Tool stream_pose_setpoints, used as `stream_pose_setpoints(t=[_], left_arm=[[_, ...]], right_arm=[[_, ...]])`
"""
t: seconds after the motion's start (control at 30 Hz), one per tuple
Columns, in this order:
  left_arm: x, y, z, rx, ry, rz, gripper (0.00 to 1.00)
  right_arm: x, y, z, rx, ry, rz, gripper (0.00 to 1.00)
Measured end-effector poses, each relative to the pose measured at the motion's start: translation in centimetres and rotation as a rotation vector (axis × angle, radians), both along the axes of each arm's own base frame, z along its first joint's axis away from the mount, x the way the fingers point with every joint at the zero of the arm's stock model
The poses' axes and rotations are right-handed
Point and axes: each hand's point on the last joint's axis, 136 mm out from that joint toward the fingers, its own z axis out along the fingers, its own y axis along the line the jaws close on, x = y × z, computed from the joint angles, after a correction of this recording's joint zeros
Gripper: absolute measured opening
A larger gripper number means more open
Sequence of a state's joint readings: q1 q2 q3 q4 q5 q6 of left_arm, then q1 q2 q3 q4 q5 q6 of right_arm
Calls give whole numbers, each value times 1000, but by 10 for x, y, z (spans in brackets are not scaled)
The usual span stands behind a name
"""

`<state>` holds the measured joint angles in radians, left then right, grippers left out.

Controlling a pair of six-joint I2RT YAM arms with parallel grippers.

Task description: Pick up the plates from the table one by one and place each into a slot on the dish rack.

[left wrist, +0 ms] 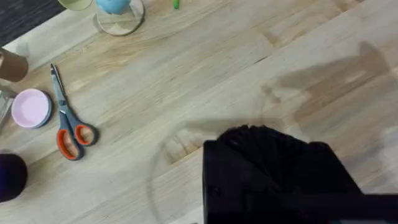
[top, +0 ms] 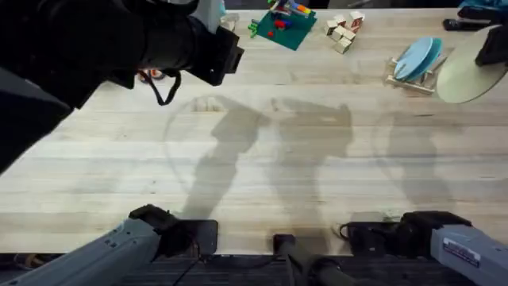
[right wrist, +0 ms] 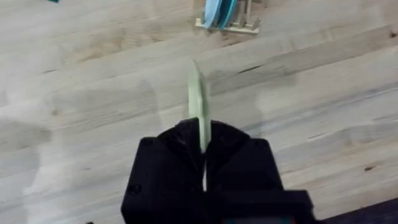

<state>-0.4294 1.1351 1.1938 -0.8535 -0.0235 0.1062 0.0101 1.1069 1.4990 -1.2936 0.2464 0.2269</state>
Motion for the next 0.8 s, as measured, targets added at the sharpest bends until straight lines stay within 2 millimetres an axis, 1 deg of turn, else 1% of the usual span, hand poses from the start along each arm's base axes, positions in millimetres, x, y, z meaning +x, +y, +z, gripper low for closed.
stream_pose_setpoints(t=[0.03, 0.1, 0.13, 0.17, 0.2, 0.23, 0.27, 0.3, 0.43, 0.57, 0.73, 0.8], left_arm=[[0, 0, 0, 3, -1, -3, 84], [0, 0, 0, 6, -3, -4, 392], [0, 0, 0, 6, -3, -3, 563], [0, 0, 0, 6, -3, -3, 694], [0, 1, 0, 7, -3, -2, 865], [0, 1, 0, 5, -2, 0, 954], [0, 1, 0, 7, -2, -2, 983], [0, 1, 0, 7, -2, -2, 990], [0, 1, 0, 7, -2, -2, 992], [0, 1, 0, 7, -3, -2, 993], [0, 1, 0, 7, -3, -2, 993], [0, 1, 0, 7, -2, -2, 993]], right_arm=[[1, -1, 1, -3, 3, -2, 32], [3, -1, 0, -7, 16, -4, 32], [4, -2, -1, -9, 24, -5, 32], [5, -2, -2, -11, 32, -6, 32], [6, -2, -3, -12, 40, -6, 32], [8, -2, -3, -13, 46, -7, 32], [9, -3, -3, -14, 49, -8, 32], [11, -3, -2, -15, 48, -9, 32], [18, -7, 7, -18, 43, -24, 31], [24, -19, 17, -26, 47, -55, 31], [46, -37, 25, -51, 49, -74, 31], [58, -47, 26, -63, 42, -84, 31]])
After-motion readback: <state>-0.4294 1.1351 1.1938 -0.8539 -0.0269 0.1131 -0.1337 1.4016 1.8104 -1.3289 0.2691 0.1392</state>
